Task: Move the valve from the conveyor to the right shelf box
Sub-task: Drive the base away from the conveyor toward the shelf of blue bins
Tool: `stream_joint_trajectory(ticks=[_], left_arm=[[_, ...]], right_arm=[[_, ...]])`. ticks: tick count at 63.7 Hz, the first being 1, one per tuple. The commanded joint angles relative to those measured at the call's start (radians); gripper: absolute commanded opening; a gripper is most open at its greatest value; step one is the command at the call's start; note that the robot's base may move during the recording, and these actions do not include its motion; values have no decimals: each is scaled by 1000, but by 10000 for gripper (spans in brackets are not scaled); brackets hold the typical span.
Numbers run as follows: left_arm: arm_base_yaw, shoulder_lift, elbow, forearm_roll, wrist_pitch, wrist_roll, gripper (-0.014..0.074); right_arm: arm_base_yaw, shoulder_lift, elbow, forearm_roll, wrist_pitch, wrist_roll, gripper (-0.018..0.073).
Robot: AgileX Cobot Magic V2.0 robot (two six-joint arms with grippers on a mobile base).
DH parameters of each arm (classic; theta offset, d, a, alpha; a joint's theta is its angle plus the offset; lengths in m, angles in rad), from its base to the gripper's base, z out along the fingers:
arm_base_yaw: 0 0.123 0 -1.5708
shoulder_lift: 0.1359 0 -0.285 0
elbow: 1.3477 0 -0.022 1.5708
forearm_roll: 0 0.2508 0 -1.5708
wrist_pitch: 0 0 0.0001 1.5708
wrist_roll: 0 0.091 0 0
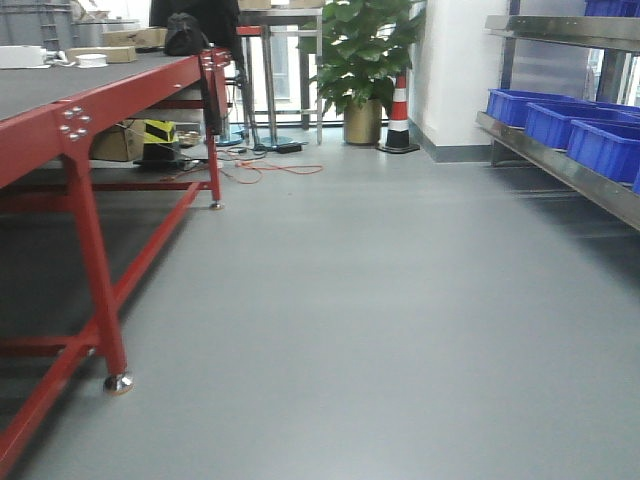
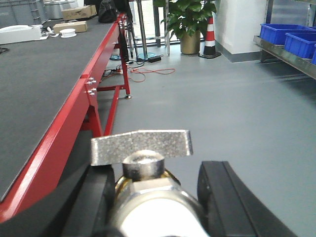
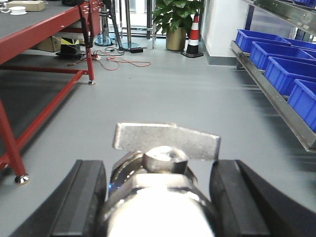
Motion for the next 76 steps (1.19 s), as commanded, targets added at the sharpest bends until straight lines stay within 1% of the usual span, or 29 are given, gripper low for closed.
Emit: stream_joint_trajectory(ticks=[1,76], left_arm=[[-5,-8,-7,-8,-57,-4,-111],[-5,-8,-7,-8,-57,-4,-111]], right_arm=[[1,-9,-18,-6,-83,-2,-154],[1,-9,-18,-6,-83,-2,-154]])
